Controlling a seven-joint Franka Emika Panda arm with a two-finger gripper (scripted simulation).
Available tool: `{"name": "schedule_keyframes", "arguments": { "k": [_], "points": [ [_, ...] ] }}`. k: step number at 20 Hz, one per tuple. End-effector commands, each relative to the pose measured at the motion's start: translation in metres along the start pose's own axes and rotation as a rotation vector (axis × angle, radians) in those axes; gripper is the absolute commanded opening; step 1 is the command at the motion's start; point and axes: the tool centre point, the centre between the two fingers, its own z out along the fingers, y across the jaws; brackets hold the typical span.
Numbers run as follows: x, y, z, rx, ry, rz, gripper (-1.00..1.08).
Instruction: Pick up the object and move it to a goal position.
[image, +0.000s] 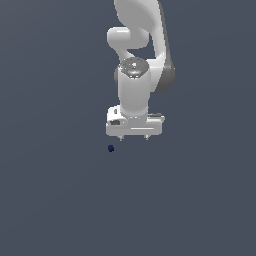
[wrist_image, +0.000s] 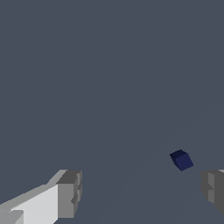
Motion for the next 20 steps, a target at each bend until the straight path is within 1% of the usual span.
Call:
{"name": "schedule_keyframes", "arguments": {
  "k": [1,3,10,15,20],
  "points": [
    [0.0,0.0,0.0,0.0,0.0,0.0,1.0],
    [0.0,0.001,-0.001,0.0,0.0,0.0,1.0],
    [-0.003,0.017,-0.006,0.005,-0.005,0.012,1.0],
    [-0.003,0.018,-0.006,0.004,-0.005,0.01,1.0],
    [-0.005,0.024,0.0,0.001,-0.006,-0.015,1.0]
  ]
}}
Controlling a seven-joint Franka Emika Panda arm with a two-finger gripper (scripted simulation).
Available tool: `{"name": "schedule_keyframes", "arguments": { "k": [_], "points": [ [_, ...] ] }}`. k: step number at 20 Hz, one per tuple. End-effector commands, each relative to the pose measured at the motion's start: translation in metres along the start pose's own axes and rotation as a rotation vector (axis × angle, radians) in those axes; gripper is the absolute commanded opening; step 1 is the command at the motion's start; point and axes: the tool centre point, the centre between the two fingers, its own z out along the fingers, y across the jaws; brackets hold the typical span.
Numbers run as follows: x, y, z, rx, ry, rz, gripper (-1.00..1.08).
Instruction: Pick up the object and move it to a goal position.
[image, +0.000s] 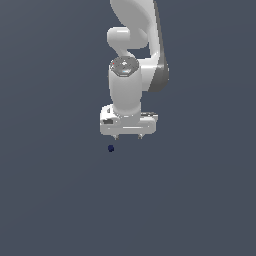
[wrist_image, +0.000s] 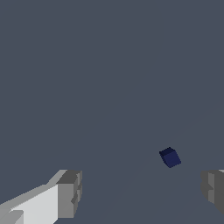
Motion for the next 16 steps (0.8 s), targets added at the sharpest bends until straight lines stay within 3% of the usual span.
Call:
{"name": "schedule_keyframes", "arguments": {
  "k": [1,16],
  "points": [
    [-0.001,0.005,0.005,-0.002,-0.001,-0.017,1.0],
    [-0.021,0.06,0.066,-0.025,-0.017,-0.268,1.0]
  ]
}}
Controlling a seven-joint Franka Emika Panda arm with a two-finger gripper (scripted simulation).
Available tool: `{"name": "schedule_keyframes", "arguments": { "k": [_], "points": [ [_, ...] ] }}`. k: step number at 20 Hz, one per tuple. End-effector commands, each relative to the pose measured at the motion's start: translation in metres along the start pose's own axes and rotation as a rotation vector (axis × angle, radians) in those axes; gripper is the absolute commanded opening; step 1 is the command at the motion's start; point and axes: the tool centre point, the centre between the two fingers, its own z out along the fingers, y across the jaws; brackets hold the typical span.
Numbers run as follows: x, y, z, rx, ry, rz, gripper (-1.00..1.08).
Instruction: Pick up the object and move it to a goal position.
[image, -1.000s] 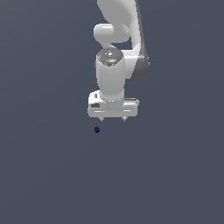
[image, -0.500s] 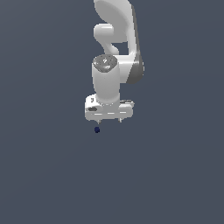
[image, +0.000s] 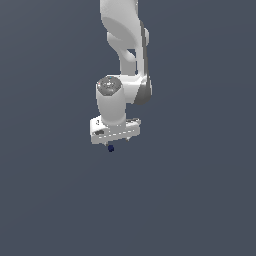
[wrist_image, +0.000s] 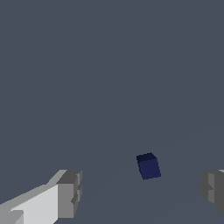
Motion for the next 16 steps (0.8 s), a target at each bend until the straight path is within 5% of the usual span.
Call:
{"name": "schedule_keyframes", "arguments": {
  "k": [1,16],
  "points": [
    [-0.007,0.009,0.013,-0.003,-0.003,-0.053,1.0],
    [-0.033,0.033,0.051,-0.006,-0.013,-0.217,1.0]
  ]
}}
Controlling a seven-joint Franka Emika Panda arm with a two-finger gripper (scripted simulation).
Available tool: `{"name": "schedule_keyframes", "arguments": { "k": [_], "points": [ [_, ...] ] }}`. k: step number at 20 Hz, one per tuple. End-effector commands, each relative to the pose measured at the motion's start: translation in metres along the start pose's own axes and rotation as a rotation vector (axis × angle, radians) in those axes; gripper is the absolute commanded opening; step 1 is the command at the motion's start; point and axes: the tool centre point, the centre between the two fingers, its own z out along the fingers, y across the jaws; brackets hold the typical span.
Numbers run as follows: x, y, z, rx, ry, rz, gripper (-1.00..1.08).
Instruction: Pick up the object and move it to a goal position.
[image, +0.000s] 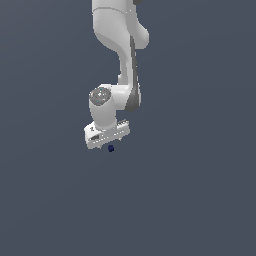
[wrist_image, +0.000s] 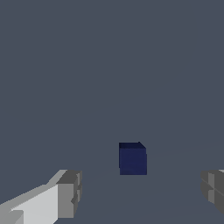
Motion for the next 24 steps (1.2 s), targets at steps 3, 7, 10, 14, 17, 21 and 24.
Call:
{"name": "schedule_keyframes", "arguments": {
  "k": [3,7,10,14,17,21,24],
  "points": [
    [-0.001,0.001,0.001,0.0,0.0,-0.006,1.0],
    [-0.001,0.001,0.007,0.0,0.0,-0.006,1.0],
    [-0.002,0.0,0.018,0.0,0.0,-0.007,1.0],
    [-0.002,0.0,0.038,0.0,0.0,-0.009,1.0],
    [-0.002,0.0,0.048,0.0,0.0,-0.01,1.0],
    [-0.002,0.001,0.052,0.0,0.0,-0.01,1.0],
    [-0.002,0.001,0.052,0.0,0.0,-0.01,-1.0]
  ]
}}
